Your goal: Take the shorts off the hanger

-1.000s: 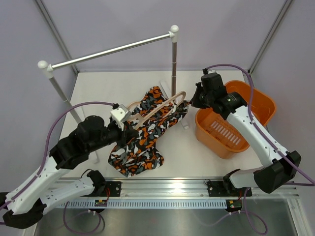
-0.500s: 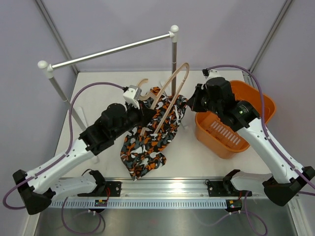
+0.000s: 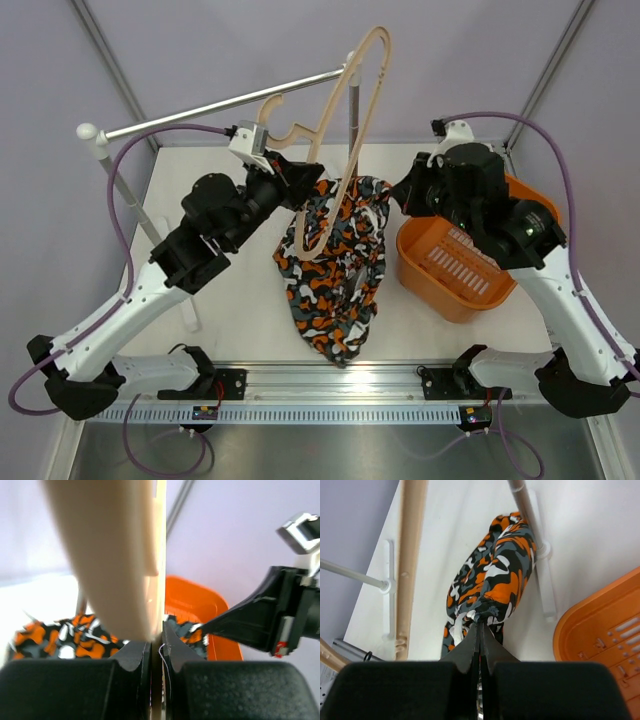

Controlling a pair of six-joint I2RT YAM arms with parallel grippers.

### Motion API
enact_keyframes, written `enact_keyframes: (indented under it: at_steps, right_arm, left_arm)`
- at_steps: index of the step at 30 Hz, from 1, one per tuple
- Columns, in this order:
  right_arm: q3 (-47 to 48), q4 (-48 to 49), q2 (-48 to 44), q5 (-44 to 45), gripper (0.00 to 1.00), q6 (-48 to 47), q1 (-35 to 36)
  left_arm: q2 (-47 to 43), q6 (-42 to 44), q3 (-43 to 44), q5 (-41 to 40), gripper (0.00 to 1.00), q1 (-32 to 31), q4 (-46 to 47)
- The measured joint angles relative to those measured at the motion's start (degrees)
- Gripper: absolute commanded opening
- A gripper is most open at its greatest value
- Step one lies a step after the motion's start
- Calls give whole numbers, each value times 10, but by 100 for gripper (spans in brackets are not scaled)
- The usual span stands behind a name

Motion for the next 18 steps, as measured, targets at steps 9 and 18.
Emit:
enact_keyframes:
  at_steps: [9,18]
  right_arm:
    - [266,-51,48,42,0,-38,0]
    - [507,-63,112,206,0,-118,0]
  left_arm:
    - [-71,42,24,-59,0,0,-74]
    - [-164,44,-30,-85,0,0,-139]
